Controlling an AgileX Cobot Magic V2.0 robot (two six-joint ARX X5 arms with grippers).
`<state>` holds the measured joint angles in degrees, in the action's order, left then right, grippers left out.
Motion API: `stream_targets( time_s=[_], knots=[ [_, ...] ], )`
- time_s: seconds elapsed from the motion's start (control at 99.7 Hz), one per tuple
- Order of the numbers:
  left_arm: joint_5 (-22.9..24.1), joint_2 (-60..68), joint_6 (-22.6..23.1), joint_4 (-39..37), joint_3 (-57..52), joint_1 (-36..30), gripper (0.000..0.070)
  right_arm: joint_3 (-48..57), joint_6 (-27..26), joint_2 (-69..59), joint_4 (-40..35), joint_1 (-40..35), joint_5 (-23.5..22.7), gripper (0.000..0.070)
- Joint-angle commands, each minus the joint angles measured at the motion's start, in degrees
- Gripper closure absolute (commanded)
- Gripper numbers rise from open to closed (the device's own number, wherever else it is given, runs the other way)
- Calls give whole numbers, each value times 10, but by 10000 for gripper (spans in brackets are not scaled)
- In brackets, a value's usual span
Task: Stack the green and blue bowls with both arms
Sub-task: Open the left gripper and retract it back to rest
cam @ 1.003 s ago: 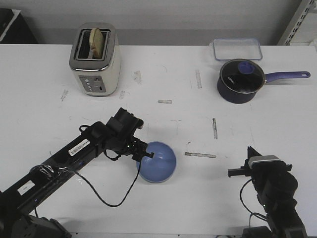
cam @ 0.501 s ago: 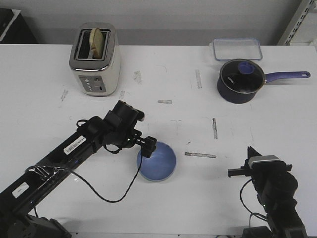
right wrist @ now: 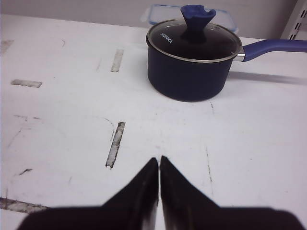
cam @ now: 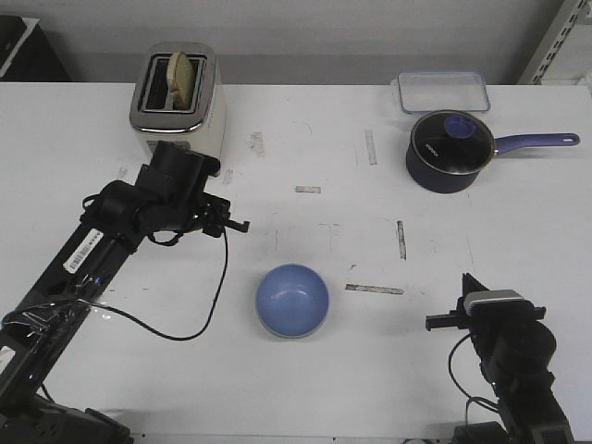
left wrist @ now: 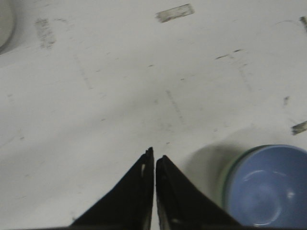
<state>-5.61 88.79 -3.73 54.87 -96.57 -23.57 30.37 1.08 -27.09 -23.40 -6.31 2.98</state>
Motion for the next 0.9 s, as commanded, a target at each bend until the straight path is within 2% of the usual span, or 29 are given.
stream_targets(
  time_s=[0.0, 0.1, 0.351, 0.642, 0.893],
  knots=[
    [32, -7, 18, 10, -9, 13, 699, 4, -2, -3, 6, -1, 0, 700],
    [70, -27, 23, 7, 0, 41, 699, 4, -2, -3, 6, -1, 0, 700],
    [71, -132, 33, -77, 100, 119, 699, 4, -2, -3, 6, -1, 0, 700],
    [71, -327, 33, -231, 318, 210, 699, 4, -2, -3, 7, -1, 0, 700],
    [71, -527, 33, -316, 517, 222, 699, 4, -2, -3, 7, -1, 0, 700]
  ],
)
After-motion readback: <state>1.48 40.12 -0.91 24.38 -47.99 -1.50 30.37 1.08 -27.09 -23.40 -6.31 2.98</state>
